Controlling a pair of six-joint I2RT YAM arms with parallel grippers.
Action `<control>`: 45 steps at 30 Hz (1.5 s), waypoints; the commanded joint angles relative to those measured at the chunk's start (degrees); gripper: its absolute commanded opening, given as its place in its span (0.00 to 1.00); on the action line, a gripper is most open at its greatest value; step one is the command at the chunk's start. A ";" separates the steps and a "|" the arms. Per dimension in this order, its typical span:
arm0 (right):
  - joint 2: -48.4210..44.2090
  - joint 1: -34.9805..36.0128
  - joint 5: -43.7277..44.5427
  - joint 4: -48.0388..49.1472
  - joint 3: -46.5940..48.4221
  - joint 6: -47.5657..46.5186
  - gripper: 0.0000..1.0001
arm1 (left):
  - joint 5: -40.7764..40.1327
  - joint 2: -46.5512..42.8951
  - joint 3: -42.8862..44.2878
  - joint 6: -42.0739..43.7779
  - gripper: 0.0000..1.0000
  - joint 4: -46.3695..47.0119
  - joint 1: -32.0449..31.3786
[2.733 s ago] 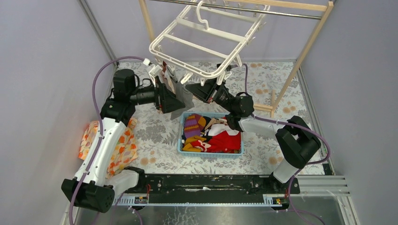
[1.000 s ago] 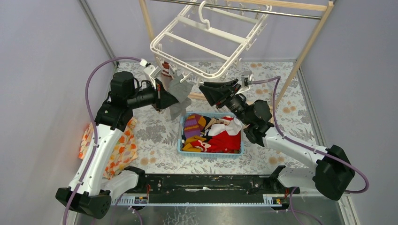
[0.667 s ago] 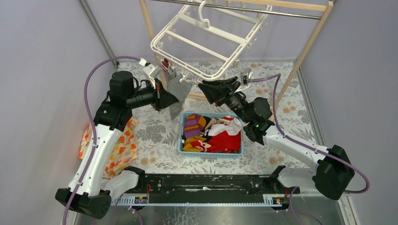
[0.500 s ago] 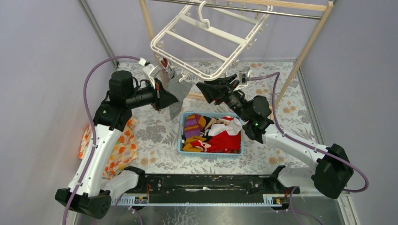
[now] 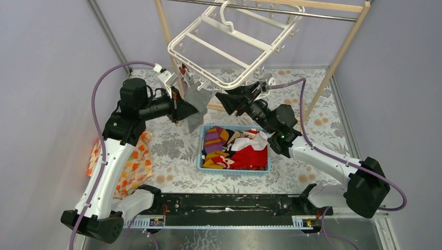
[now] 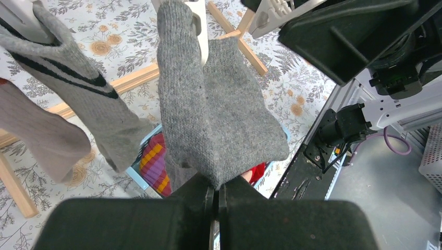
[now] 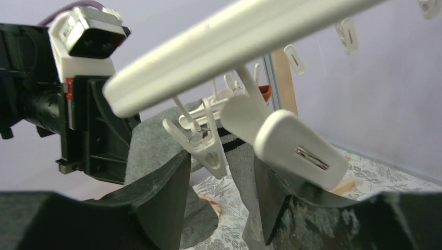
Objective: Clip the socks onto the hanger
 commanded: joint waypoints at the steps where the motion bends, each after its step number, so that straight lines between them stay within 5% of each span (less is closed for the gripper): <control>1: 1.23 -0.17 -0.26 2.29 2.86 -1.99 0.56 | -0.20 -0.75 2.19 1.31 0.00 -0.61 0.38; 12: 3.85 1.29 -1.25 3.93 6.13 -3.25 0.54 | -0.44 -1.26 2.75 2.20 0.00 -1.60 0.47; 21: 2.18 1.68 -1.79 1.17 6.19 -4.39 0.15 | -3.37 -1.18 3.17 2.73 0.00 -2.15 0.68; 28: 0.39 2.64 -1.23 -2.17 5.82 -3.39 0.00 | -9.75 -0.09 3.57 2.16 0.69 -3.21 1.39; 34: -0.35 5.01 0.67 -10.13 9.30 -0.70 0.00 | -5.16 1.00 7.53 2.13 0.85 -6.07 2.61; 40: 0.06 6.71 1.92 -16.78 12.16 2.99 0.00 | 8.89 1.18 11.23 1.42 0.85 -7.84 2.97; 45: -0.01 6.86 0.19 -14.98 12.42 8.71 0.00 | 17.18 3.22 10.88 -7.64 0.84 -0.25 2.97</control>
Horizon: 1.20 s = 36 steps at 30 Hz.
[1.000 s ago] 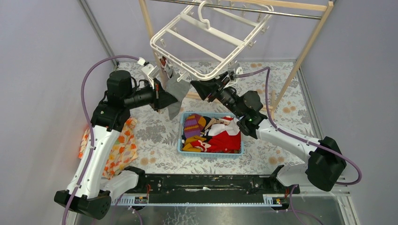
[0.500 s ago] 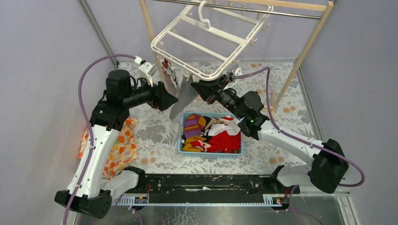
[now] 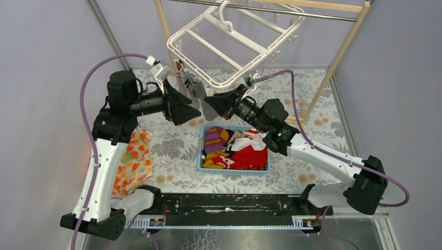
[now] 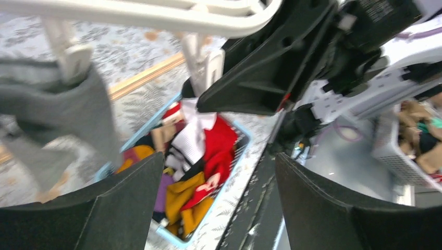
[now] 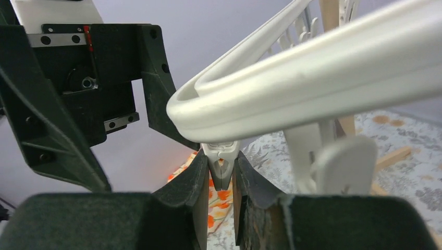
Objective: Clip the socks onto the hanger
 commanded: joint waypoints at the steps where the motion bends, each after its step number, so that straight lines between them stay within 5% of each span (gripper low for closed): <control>1: -1.70 0.61 -0.95 1.99 2.85 6.48 0.00 | 10.57 2.43 0.40 -9.97 0.84 8.69 0.35; 11: -0.86 0.61 -5.55 10.17 1.17 16.48 0.00 | 11.54 4.85 -4.01 -34.72 0.91 35.30 1.00; 28: 2.87 0.61 -8.09 15.84 1.01 24.67 0.00 | 13.75 6.46 -11.22 -53.89 0.85 60.09 2.11; 36: 4.22 0.61 -8.35 16.08 1.71 25.73 0.00 | 13.46 7.54 -11.55 -54.98 0.78 62.00 2.15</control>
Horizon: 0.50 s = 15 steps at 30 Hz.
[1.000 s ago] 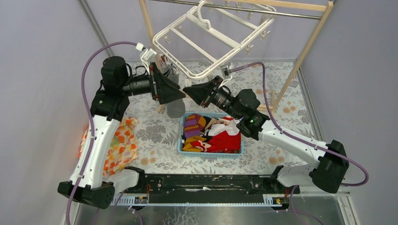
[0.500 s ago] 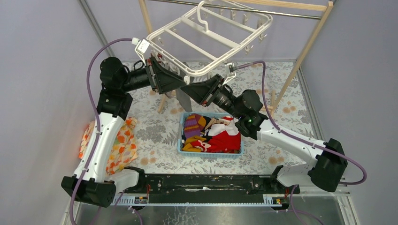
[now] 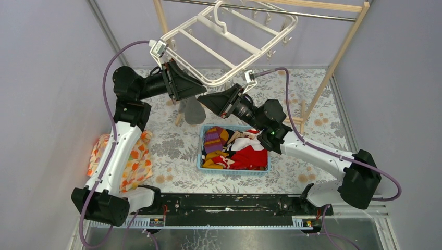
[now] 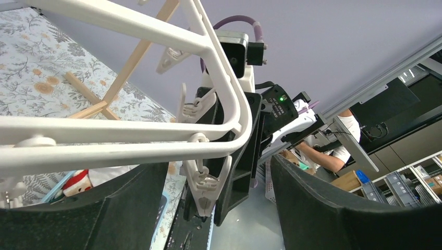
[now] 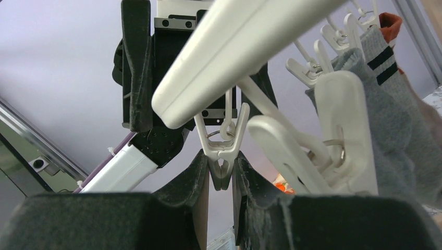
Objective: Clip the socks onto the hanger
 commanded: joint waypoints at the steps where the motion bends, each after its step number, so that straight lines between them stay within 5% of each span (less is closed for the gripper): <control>1: 0.48 0.57 -2.69 3.61 1.81 1.60 0.00 | 0.67 0.41 -0.67 -2.15 0.77 5.81 0.25; 15: 1.71 0.57 -3.01 3.43 2.87 1.57 0.00 | -0.69 -0.35 -2.94 1.71 0.70 0.66 0.20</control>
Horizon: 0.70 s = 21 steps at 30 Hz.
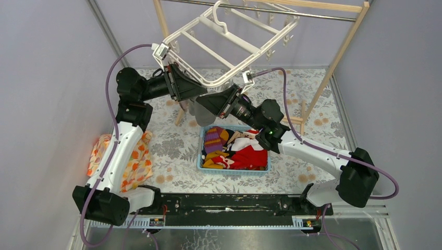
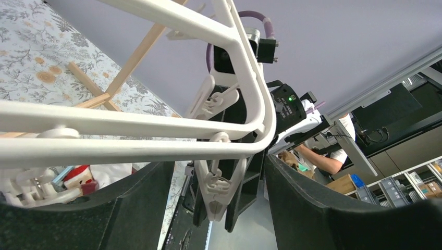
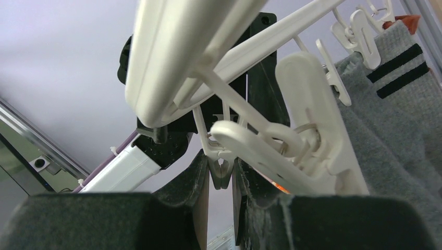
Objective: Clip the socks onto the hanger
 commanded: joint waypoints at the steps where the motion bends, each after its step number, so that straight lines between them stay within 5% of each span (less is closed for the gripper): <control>1: -0.06 0.57 -2.47 2.19 2.83 0.21 0.00 | -0.23 -0.77 -0.83 1.91 0.70 -0.33 0.28; 9: 0.37 0.56 -2.92 2.51 3.39 0.28 0.00 | -0.36 0.17 0.31 2.67 0.66 -1.37 0.22; 21: 1.41 0.57 -3.68 2.24 3.37 1.38 0.00 | 0.94 1.48 0.03 -5.56 0.53 9.02 0.24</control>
